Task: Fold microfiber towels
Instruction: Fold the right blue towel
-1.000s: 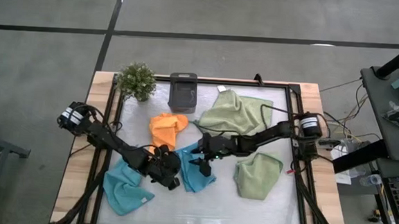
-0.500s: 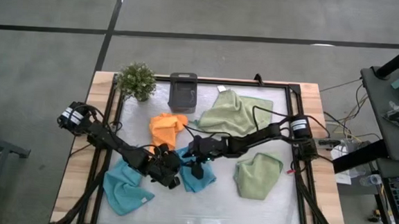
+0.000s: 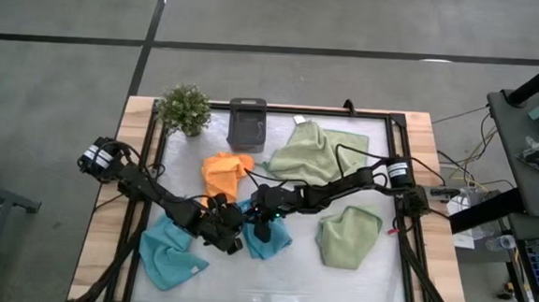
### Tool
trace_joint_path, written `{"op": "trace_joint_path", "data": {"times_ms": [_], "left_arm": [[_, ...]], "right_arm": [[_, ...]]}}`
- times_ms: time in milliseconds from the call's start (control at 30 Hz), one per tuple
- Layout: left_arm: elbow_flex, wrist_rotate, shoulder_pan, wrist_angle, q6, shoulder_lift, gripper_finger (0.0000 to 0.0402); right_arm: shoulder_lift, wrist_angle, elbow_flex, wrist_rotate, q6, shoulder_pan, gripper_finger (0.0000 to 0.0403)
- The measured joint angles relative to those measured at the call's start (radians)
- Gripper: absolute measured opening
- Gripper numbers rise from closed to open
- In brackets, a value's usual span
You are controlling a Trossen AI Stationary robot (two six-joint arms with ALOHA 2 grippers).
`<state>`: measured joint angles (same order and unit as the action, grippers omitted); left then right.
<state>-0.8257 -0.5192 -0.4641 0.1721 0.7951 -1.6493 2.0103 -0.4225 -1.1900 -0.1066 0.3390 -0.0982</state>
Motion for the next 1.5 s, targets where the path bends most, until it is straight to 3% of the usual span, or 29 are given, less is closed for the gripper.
{"op": "trace_joint_path", "data": {"times_ms": [133, 200, 467, 733, 1100, 1267, 1500], "left_arm": [[0.0, -0.006, 0.0, 0.0, 0.0, 0.0, 0.0003], [0.0, 0.0, 0.0, 0.001, 0.0, 0.0, 0.0003], [-0.002, 0.065, -0.002, 0.041, 0.001, 0.032, 0.0003], [-0.002, 0.091, -0.003, 0.153, 0.01, 0.1, 0.0003], [0.002, 0.096, -0.002, 0.187, 0.036, 0.106, 0.0003], [0.002, 0.099, -0.002, 0.19, 0.072, 0.144, 0.0003], [0.001, 0.145, -0.002, 0.215, 0.196, 0.251, 0.0003]], "right_arm": [[-0.002, -0.002, 0.0, -0.005, -0.018, 0.0, 0.0021], [-0.003, -0.002, 0.001, -0.005, -0.024, 0.0, 0.0014], [-0.007, -0.088, 0.001, 0.014, -0.025, 0.013, 0.0009], [-0.008, -0.085, -0.025, 0.086, -0.025, 0.024, 0.0009], [0.005, -0.032, -0.032, 0.08, -0.006, 0.016, 0.0009], [0.005, -0.029, -0.032, 0.02, -0.009, 0.009, 0.0037], [0.005, 0.003, -0.032, -0.004, -0.008, 0.01, 0.0114]]}}
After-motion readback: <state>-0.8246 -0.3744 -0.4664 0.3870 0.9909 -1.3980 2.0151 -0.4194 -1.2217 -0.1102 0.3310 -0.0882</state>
